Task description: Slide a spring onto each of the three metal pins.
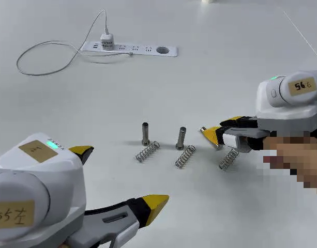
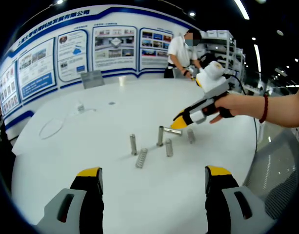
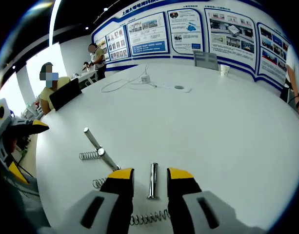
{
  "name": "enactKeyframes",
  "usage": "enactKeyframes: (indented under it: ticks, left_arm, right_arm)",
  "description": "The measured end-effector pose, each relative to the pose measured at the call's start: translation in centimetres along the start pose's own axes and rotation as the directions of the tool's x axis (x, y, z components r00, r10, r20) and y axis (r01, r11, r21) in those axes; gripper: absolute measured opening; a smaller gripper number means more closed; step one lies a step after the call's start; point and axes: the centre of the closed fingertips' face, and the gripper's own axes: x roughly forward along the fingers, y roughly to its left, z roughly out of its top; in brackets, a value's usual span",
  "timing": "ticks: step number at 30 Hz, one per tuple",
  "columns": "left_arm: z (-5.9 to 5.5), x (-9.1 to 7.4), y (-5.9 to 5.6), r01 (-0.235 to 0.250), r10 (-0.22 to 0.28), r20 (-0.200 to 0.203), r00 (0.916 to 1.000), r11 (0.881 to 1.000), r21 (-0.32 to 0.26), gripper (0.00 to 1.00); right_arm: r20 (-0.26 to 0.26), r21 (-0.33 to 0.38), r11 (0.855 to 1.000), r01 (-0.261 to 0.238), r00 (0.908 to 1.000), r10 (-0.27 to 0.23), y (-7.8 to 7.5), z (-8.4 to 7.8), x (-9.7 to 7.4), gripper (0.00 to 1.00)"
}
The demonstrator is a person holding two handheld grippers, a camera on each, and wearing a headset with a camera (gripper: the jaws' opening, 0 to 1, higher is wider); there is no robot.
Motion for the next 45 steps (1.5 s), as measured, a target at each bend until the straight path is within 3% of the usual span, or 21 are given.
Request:
enactKeyframes:
  ticks: [12, 24, 41, 45]
  left_arm:
    - [-0.2, 0.3, -0.1, 0.003, -0.003, -0.007, 1.0000, 1.000, -0.004, 0.88]
    - [-0.5, 0.5, -0.3, 0.010, -0.010, -0.016, 0.9998, 1.000, -0.004, 0.87]
    - [-0.5, 0.4, -0.2, 0.007, -0.007, -0.017, 0.9998, 1.000, -0.007, 0.87]
    - [-0.5, 0.4, -0.2, 0.006, -0.006, -0.015, 0.9999, 1.000, -0.007, 0.87]
  right_arm:
    - [-0.035, -0.013, 1.000, 0.011, 0.9993, -0.011, -0.3, -0.5, 2.0, 0.19]
    - [-0.048, 0.025, 1.000, 0.005, 0.9988, -0.004, -0.5, -1.0, 2.9, 0.14]
    - [-0.062, -0.016, 1.000, 0.020, 0.9979, -0.021, -0.4, -1.0, 3.1, 0.09]
    - [-0.040, -0.003, 1.000, 0.023, 0.9990, -0.023, -0.5, -0.5, 2.6, 0.09]
